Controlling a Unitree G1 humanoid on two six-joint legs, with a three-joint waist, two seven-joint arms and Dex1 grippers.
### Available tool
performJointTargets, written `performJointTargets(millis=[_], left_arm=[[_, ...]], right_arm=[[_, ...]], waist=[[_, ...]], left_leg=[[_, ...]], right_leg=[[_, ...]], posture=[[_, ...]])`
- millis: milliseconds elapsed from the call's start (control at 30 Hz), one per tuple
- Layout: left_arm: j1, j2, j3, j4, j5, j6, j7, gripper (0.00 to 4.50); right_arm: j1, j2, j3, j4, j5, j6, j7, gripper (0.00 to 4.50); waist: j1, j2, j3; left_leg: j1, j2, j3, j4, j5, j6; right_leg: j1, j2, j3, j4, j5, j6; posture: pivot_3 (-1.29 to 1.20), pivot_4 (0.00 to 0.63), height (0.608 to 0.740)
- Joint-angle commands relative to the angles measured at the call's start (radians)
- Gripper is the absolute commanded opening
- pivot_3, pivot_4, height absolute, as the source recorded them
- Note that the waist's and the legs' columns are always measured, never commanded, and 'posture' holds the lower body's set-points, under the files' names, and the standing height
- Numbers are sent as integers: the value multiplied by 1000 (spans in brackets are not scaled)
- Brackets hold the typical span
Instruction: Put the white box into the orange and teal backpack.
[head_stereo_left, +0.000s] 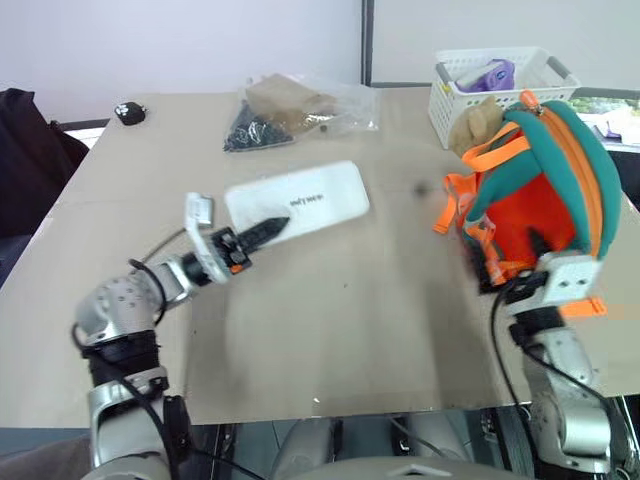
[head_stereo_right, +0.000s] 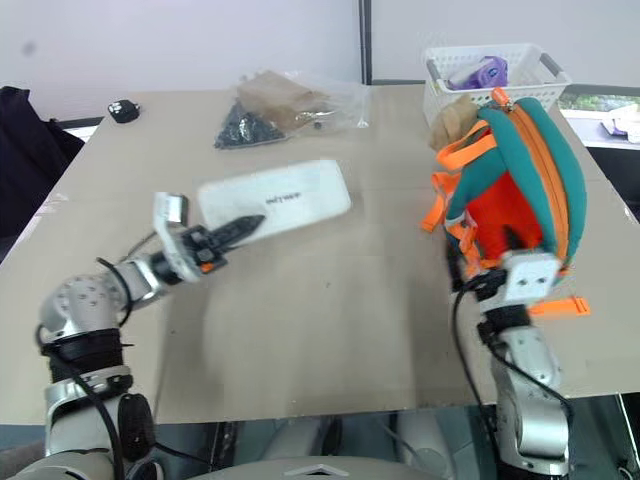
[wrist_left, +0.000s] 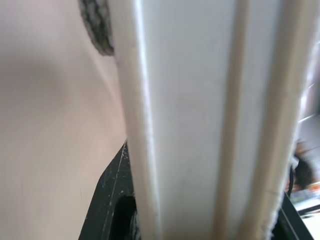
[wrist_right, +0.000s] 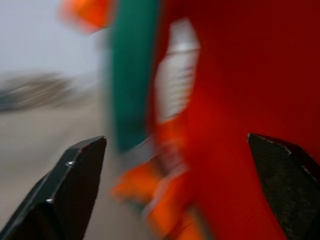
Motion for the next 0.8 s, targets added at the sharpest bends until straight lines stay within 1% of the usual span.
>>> performJointTargets(millis=[33,167,267,367,567,700,800], left_arm=[[-20,-9,9,-25,-18,-51,30,1178],[-13,-8,-11,-30,-10,-84,44,1178],[-3,-15,-4,-41,-14,-100,69,1178],[19,-19,6,-63,-26,-109,89,1178],[58,-21,26,-95,-46,-117,121,1178],[74,-31,35,-111,-68,-121,150,1178],[73,-33,29,-116,-78,-124,160,1178]], right_arm=[[-169,22,-8,94,0,44,-85,4471],[-351,11,-15,261,30,15,-59,4471],[-447,3,-17,346,54,-7,-35,4471],[-474,-2,-9,387,77,-14,2,4471],[-439,-13,33,371,86,-5,60,4471],[-535,26,-34,429,72,47,-115,4471],[-615,48,-40,462,77,74,-171,4471]], waist=[[-2,0,0],[-3,-1,0],[-4,-1,0],[-4,-1,0],[-4,-1,0],[-5,-1,0],[-6,-1,0]], left_leg=[[1,0,0,0,0,0],[-1,1,-2,-1,1,-1],[-3,1,-1,-1,1,-1],[-3,1,-1,-1,1,-1],[-3,1,-2,0,1,-1],[-3,1,-2,0,1,-1],[-3,1,-1,0,1,-1]], right_leg=[[0,1,0,0,0,0],[-2,2,0,0,0,-1],[-3,1,-1,-1,1,-1],[-3,1,-1,-1,1,-1],[-3,1,-1,-1,1,-1],[-3,1,0,0,1,-1],[-3,1,-1,0,1,-1]], posture=[[0,150,740],[0,150,740],[0,150,740],[0,150,740],[0,150,740],[0,150,740],[0,150,740]])
